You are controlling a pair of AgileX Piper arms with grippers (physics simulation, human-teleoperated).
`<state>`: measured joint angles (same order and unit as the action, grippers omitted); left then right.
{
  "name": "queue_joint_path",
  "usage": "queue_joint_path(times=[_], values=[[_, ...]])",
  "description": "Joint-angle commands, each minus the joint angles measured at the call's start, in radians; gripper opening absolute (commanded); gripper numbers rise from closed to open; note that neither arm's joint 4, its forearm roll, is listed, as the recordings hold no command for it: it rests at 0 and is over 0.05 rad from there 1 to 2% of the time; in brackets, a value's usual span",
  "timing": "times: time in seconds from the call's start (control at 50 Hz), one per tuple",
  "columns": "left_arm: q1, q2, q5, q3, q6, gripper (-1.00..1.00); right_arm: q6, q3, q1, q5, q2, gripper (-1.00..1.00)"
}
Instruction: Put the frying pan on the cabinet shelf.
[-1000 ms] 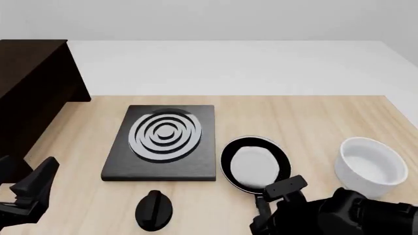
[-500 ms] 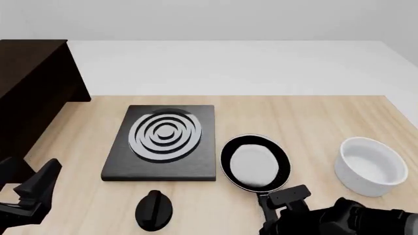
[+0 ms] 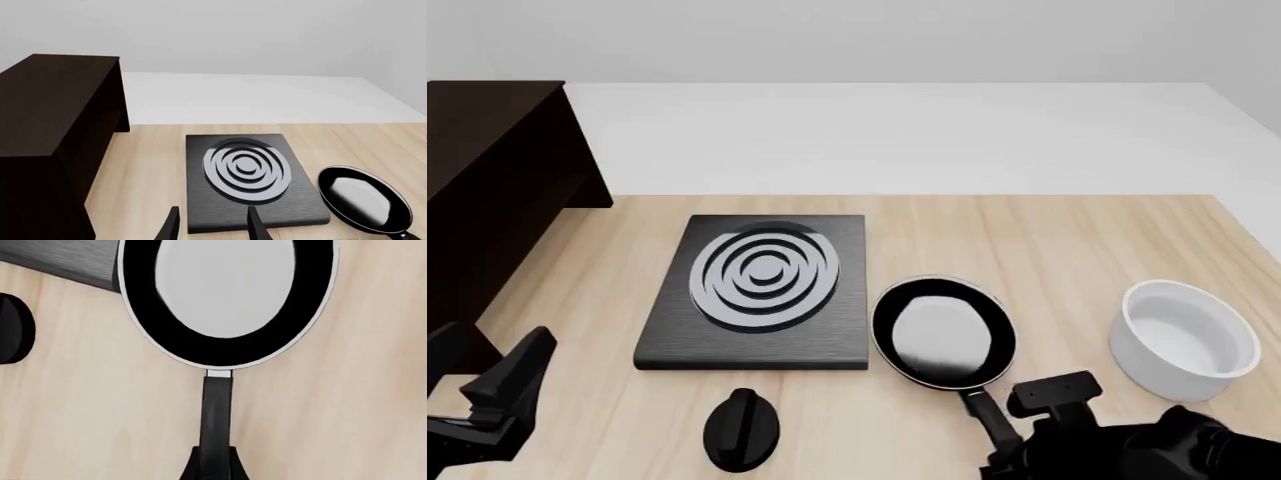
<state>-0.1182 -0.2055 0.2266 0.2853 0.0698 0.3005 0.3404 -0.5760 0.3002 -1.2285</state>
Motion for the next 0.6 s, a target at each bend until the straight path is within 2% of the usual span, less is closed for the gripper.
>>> queue_joint_path(times=[0.02, 0.06, 0.14, 0.16, 0.18, 0.2, 0.26, 0.3, 0.42, 0.44, 0.48, 0.52, 0.56, 0.6], values=[[-0.008, 0.004, 0.0, -0.004, -0.006, 1.0, -0.061, -0.007, 0.067, 0.046, 0.148, -1.0], [-0.008, 0.003, -0.002, -0.005, -0.004, 1.0, -0.055, -0.01, 0.06, 0.05, 0.16, -1.0], [-0.005, -0.001, 0.0, -0.003, 0.006, 1.0, -0.111, 0.013, 0.089, 0.084, 0.229, -1.0], [-0.003, -0.004, -0.001, -0.003, 0.01, 1.0, -0.143, 0.022, 0.101, 0.093, 0.24, -1.0], [-0.003, -0.005, 0.0, -0.002, 0.014, 1.0, -0.136, 0.027, 0.087, 0.092, 0.239, -1.0], [-0.004, -0.004, 0.001, -0.001, 0.014, 1.0, -0.104, 0.032, 0.082, 0.097, 0.256, -1.0], [-0.006, -0.002, -0.001, -0.004, 0.008, 1.0, -0.142, 0.039, 0.128, 0.109, 0.317, -1.0], [-0.009, -0.001, 0.002, -0.004, 0.01, 1.0, -0.148, 0.038, 0.141, 0.104, 0.343, -1.0], [-0.012, 0.002, 0.006, -0.001, 0.008, 1.0, -0.221, 0.048, 0.172, 0.108, 0.418, -1.0], [-0.012, 0.002, 0.006, -0.001, 0.008, 1.0, -0.225, 0.045, 0.152, 0.099, 0.392, -1.0], [-0.012, 0.0, 0.005, -0.001, 0.007, 1.0, -0.218, 0.045, 0.164, 0.108, 0.413, -1.0], [-0.015, -0.001, 0.007, 0.004, 0.011, 1.0, -0.273, 0.056, 0.167, 0.118, 0.426, -1.0], [-0.02, -0.001, 0.012, 0.008, 0.013, 1.0, -0.28, 0.079, 0.175, 0.14, 0.45, -1.0], [-0.021, -0.002, 0.016, 0.013, 0.018, 1.0, -0.311, 0.108, 0.181, 0.148, 0.469, -1.0]])
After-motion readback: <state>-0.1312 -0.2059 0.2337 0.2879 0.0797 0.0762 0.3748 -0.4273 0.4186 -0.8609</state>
